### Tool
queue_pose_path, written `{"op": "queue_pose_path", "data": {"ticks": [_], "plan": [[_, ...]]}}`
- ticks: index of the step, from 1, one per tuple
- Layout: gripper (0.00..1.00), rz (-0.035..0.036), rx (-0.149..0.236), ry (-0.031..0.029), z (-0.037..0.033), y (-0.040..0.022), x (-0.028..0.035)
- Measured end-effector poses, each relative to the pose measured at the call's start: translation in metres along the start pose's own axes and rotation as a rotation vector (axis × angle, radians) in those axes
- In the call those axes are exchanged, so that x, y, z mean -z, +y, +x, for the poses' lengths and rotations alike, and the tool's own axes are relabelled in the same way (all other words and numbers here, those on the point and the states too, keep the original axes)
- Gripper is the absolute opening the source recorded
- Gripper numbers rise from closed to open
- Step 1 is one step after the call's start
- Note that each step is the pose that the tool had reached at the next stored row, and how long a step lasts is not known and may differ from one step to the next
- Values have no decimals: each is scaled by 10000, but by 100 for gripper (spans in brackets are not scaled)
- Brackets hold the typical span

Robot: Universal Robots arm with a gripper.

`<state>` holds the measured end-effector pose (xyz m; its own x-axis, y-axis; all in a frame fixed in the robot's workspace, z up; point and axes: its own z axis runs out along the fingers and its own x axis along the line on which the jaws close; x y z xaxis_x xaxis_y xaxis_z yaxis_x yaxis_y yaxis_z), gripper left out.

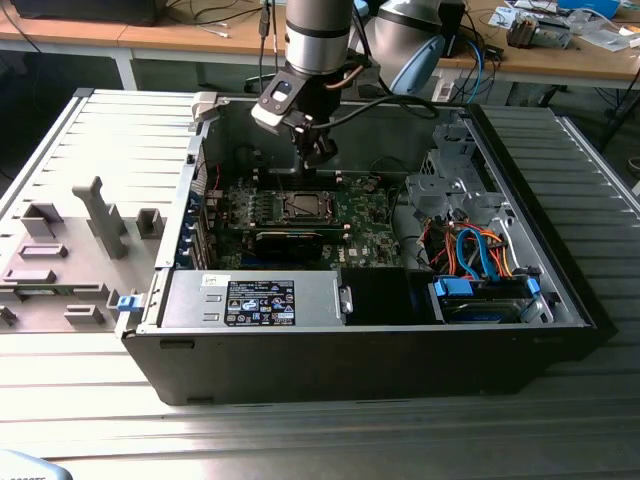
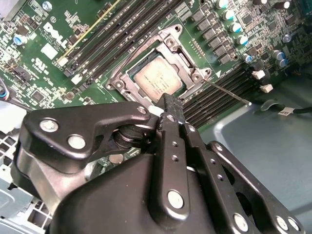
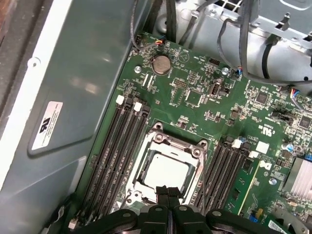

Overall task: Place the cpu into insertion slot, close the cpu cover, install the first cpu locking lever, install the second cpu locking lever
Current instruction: 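Install the first cpu locking lever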

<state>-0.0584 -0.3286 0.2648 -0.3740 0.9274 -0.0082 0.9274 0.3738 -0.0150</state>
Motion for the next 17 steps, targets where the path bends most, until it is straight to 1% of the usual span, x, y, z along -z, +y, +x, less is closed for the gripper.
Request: {"op": "queue_pose_path", "data": {"ticks": [10, 13, 17], "plan": [[11, -5, 637, -10, 0, 0, 0], [11, -7, 977, -15, 0, 0, 0], [11, -10, 1235, -19, 0, 0, 0]]}}
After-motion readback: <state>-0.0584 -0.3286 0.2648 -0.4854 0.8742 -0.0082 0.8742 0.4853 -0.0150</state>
